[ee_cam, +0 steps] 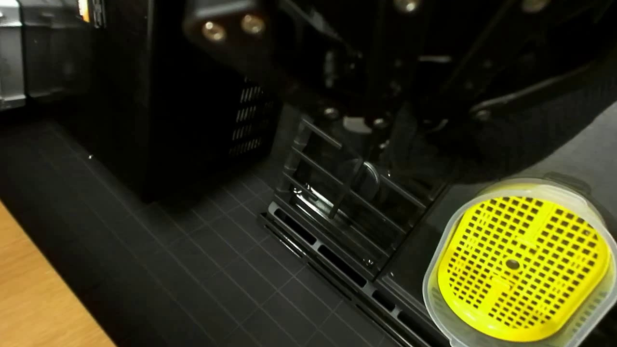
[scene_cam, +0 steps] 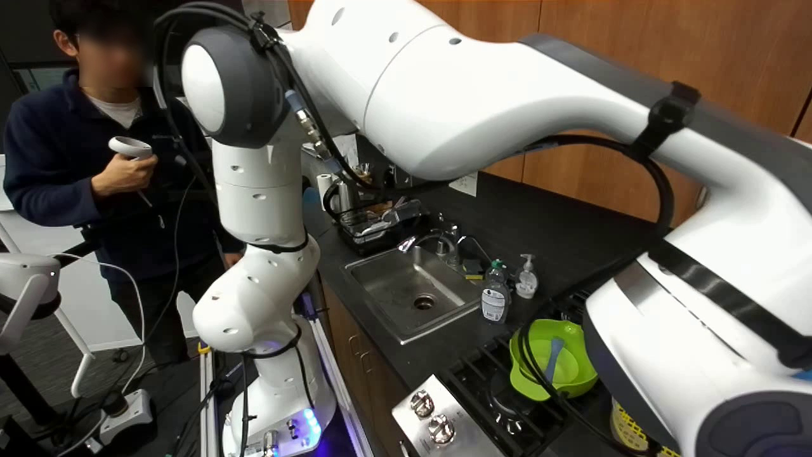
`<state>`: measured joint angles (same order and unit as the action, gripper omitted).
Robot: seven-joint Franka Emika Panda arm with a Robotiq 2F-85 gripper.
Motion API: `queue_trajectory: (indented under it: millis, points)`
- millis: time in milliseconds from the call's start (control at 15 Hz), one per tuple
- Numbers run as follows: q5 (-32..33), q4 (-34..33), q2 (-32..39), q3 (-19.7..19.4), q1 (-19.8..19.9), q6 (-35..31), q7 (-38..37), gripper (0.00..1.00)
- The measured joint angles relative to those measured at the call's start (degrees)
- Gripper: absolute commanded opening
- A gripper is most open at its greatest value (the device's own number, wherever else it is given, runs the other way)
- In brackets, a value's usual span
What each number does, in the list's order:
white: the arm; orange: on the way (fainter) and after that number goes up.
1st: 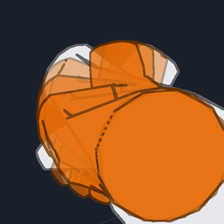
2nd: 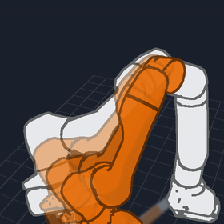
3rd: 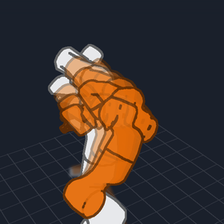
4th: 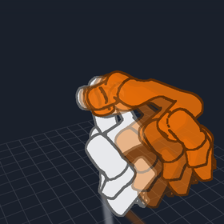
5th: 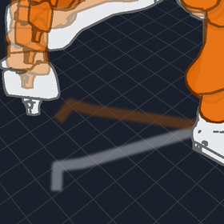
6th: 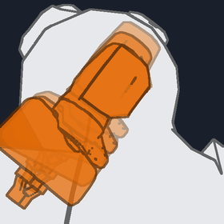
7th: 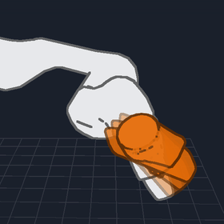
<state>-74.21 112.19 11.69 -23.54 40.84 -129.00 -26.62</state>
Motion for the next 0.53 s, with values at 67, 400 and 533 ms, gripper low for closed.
queue_trajectory:
  millis: [67,400,533]
  points:
    - [0.0,-1.24,1.31,-0.12,0.02,0.0,1.91,0.01]
    - [-0.06,-5.52,5.88,-0.73,0.65,-0.3,11.45,0.01]
    - [-0.12,-6.45,7.17,-0.79,1.38,-0.45,14.96,0.01]
